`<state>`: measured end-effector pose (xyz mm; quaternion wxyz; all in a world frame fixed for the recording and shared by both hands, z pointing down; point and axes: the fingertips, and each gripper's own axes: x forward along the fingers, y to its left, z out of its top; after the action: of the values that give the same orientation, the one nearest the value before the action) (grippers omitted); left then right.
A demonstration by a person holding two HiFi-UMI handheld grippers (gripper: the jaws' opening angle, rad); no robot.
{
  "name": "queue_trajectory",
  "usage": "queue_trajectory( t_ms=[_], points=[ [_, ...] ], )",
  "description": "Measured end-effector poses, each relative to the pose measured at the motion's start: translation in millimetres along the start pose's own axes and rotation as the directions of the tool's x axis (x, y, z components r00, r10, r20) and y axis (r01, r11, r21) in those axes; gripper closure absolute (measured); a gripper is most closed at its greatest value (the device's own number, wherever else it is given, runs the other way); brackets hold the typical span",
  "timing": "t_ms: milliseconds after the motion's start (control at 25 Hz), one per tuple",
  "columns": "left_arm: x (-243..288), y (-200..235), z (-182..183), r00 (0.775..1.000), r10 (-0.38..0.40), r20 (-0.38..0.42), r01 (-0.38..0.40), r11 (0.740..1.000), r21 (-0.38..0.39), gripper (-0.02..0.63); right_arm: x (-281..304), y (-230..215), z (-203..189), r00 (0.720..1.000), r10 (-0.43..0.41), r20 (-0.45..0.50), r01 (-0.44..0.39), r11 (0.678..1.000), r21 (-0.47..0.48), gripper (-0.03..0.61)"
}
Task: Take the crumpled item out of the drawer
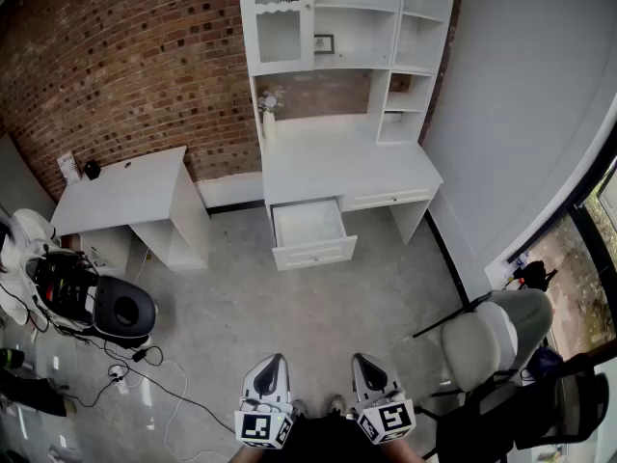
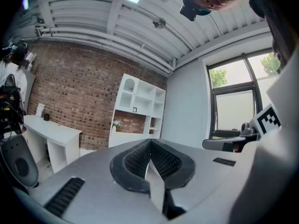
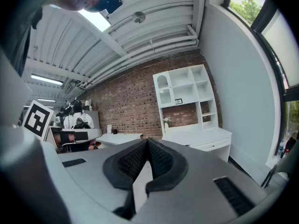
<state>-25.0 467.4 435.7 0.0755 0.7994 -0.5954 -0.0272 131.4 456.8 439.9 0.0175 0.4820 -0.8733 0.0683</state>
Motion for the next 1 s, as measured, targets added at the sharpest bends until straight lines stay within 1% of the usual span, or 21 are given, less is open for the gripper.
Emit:
queue_trajectory(
  t_ms=[440,640,840,1000],
  points=[
    [-8.4,-12.8,-0.6,1.000,0.003,-0.004,-0.003,1.000,-0.002,0.589,-14.6,-0.9,-1.6,1.000,0.007,0.006,-0.007,1.000,0.001,0.565],
    [-1.0,-10.9,-1.9,1.000,0.000,-0.006,0.000,1.000,-0.003,0.589,-9.0,-7.4,3.7,1.000,0.002,0.020,-0.003,0.999,0.037,0.565],
    [5.5,-16.8,-2.1,1.000,0.012,-0.007,-0.012,1.000,0.003,0.589,-10.9,-18.9,3.1,1.000,0.012,0.020,-0.013,0.999,0.030,0.565],
    [18.1,-24.2,-2.9,0.999,0.040,-0.003,-0.040,0.999,0.000,0.589,-9.2,-36.5,-0.5,0.999,0.031,0.012,-0.032,0.999,0.023,0.565]
  ],
)
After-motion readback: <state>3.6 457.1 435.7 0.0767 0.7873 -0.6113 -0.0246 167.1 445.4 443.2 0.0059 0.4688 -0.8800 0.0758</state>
